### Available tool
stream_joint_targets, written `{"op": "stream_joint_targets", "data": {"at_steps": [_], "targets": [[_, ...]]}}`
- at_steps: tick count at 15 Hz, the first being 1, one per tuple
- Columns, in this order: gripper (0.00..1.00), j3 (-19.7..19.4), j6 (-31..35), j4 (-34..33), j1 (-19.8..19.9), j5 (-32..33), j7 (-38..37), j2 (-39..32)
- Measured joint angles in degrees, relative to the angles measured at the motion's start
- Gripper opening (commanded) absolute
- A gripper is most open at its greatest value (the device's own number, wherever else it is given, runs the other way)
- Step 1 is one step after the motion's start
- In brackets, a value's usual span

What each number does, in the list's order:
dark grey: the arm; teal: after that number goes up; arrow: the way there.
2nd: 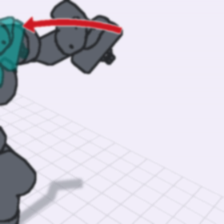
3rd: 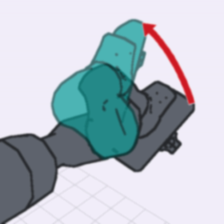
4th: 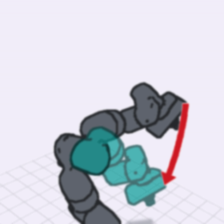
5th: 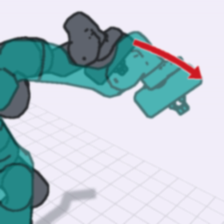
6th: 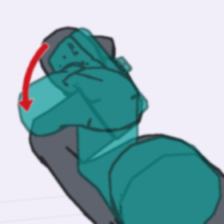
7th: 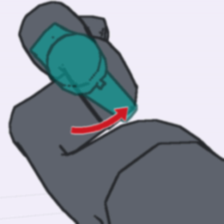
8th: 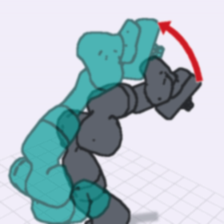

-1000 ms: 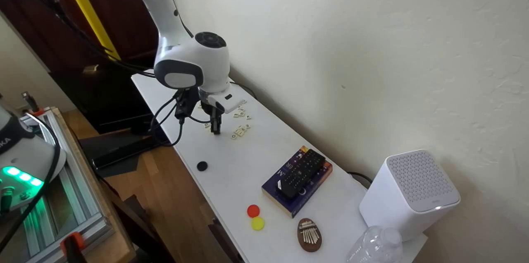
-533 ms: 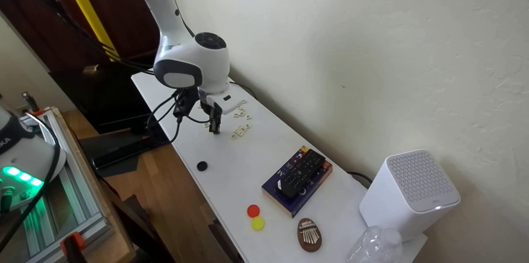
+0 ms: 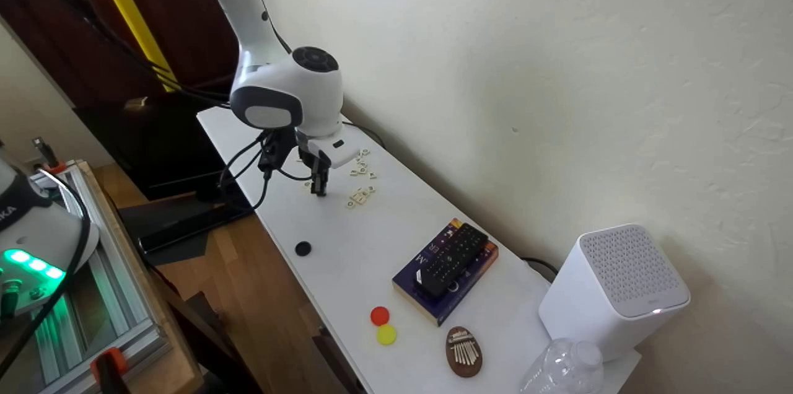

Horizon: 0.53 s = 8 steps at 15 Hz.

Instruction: Move the letters YOUN the left, move the letters GIG to the front

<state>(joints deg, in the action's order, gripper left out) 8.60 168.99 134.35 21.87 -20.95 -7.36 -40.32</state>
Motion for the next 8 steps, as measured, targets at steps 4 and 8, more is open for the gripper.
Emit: {"op": "stream_joint_targets", "data": {"at_steps": [4,8], "targets": [[0.00,0.2,-0.1,-0.1,0.0,-0.3,0.0,0.0],[0.00,0.4,0.1,-0.1,0.3,-0.3,0.4,0.0]]}}
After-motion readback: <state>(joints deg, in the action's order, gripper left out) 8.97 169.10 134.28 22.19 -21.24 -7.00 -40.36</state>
